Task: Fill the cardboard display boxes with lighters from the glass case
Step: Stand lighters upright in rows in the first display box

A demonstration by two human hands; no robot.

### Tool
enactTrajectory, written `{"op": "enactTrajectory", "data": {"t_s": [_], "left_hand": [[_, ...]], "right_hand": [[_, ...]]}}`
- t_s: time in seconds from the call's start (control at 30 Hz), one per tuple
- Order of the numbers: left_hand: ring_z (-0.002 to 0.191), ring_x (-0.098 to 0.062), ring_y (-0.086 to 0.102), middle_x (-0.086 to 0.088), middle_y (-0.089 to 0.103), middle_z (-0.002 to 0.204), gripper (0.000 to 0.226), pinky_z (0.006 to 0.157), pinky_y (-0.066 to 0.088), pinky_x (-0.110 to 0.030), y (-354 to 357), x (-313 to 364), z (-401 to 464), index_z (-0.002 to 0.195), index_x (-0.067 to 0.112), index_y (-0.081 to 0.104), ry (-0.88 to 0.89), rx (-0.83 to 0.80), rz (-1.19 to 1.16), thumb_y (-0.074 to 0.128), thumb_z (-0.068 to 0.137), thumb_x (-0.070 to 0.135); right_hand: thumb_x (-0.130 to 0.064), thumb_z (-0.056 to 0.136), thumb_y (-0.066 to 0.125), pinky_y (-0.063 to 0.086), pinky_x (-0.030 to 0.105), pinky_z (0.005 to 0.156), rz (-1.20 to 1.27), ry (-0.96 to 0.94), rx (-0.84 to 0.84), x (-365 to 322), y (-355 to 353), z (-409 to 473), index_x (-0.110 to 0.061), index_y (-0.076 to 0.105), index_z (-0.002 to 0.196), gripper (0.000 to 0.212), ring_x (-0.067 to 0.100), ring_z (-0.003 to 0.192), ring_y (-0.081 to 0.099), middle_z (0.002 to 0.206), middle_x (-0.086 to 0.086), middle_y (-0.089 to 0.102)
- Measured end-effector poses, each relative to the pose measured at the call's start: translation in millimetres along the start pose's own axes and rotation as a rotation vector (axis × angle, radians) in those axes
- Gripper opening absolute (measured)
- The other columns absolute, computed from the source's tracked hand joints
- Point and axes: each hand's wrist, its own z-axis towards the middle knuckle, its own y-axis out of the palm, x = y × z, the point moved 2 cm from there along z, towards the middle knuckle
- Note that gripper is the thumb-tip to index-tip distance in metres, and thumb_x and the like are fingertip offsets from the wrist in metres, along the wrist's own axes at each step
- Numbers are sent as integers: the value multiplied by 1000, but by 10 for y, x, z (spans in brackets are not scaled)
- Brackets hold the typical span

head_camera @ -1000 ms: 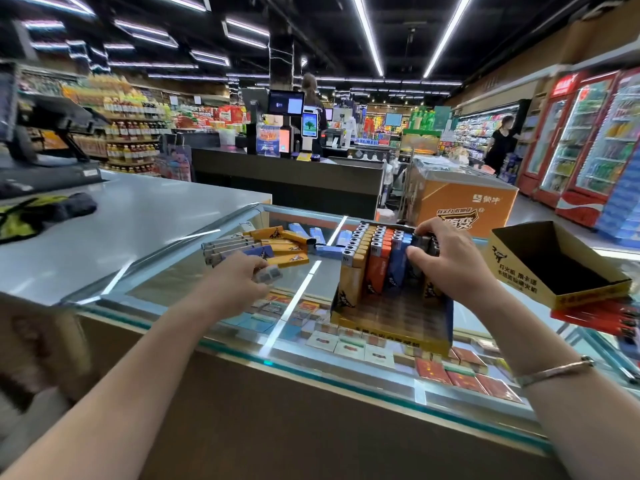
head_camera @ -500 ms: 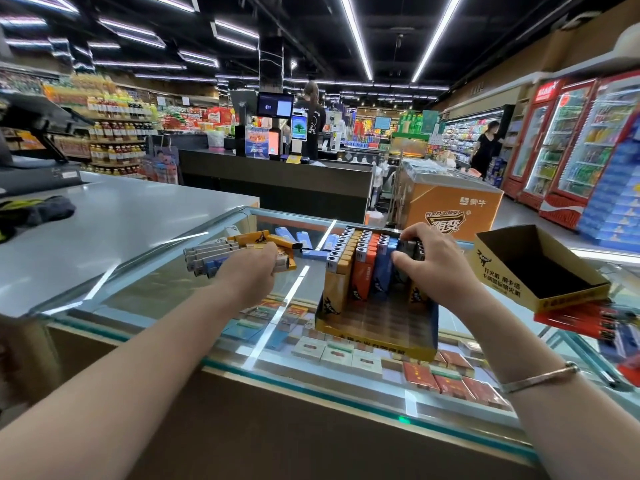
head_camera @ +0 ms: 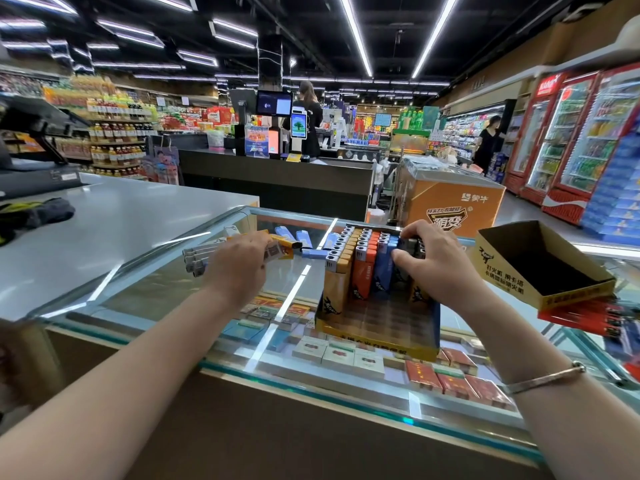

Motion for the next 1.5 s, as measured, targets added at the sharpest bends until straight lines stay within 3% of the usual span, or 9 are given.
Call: {"op": "enactTrajectory", "data": {"t_s": [0.07, 0.2, 0.37, 0.63, 0.87, 1.07, 1.2, 1.3, 1.5], "left_hand": [[66, -23, 50, -12, 65, 79, 13, 57, 35, -29, -48, -70, -4, 99, 8, 58, -80, 46, 113, 54, 87, 12], [72, -26, 49, -10, 65, 90, 26, 67, 35, -34, -38, -197, -36, 115, 16, 47, -235, -149, 295, 44, 89, 18], [90, -27, 57, -7, 63, 102, 28, 66, 33, -33, 2, -209, -22, 116, 17, 42, -236, -182, 335, 47, 90, 26], [82, -20, 57, -1, 58, 93, 37, 63, 47, -32, 19, -221, -20, 110, 20, 40, -272, -255, 123, 59, 87, 40], [73, -13, 50, 4, 49, 83, 44, 55, 39, -24, 26, -239, 180, 97, 23, 38, -435, -610, -133, 75, 75, 30], [76, -16, 56, -4, 56, 87, 36, 57, 43, -24, -7, -141, 262, 87, 21, 46, -395, -786, -214, 77, 72, 29], [75, -14, 57, -3, 56, 86, 35, 54, 43, -21, 35, -29, 260, 86, 23, 45, -363, -745, -265, 76, 71, 25], [73, -15, 56, -3, 52, 86, 39, 52, 45, -21, 30, 39, 294, 95, 24, 41, -363, -604, -322, 73, 72, 20], [77, -17, 61, -1, 58, 91, 36, 56, 44, -19, -182, 251, 436, 105, 25, 51, -292, -301, -800, 70, 78, 12]], "right_hand": [[-31, 87, 59, 31, 31, 80, 2, -2, -1, 1, 2, -4, -19, 50, 112, 30, 16, 103, 39, 106, -3, 49], [-31, 87, 59, 31, 31, 79, 0, -1, 3, 3, 9, 1, -20, 50, 111, 29, 16, 103, 39, 103, -5, 47], [-32, 87, 59, 30, 30, 78, 1, -2, 1, 7, 8, 1, -20, 49, 110, 28, 16, 102, 39, 102, -5, 47], [-31, 87, 58, 29, 30, 78, 4, -1, -3, -1, 9, -1, -22, 48, 109, 26, 15, 101, 38, 102, -6, 46], [-32, 87, 58, 29, 29, 78, 2, -4, -6, -7, 11, -3, -24, 47, 108, 25, 14, 101, 38, 102, -7, 46], [-31, 87, 58, 29, 29, 78, 0, 4, -6, -14, 1, -7, -22, 48, 109, 26, 15, 101, 39, 103, -6, 46], [-31, 87, 58, 29, 30, 78, 5, 9, -15, -18, 1, -9, -21, 48, 108, 26, 16, 100, 39, 102, -6, 45], [-32, 87, 58, 29, 30, 78, 1, 12, -20, -21, -7, -10, -22, 47, 108, 26, 16, 101, 39, 102, -6, 45], [-34, 86, 58, 30, 30, 78, 2, 17, -31, -13, -19, -3, -22, 49, 109, 27, 15, 102, 39, 108, -3, 51]]}}
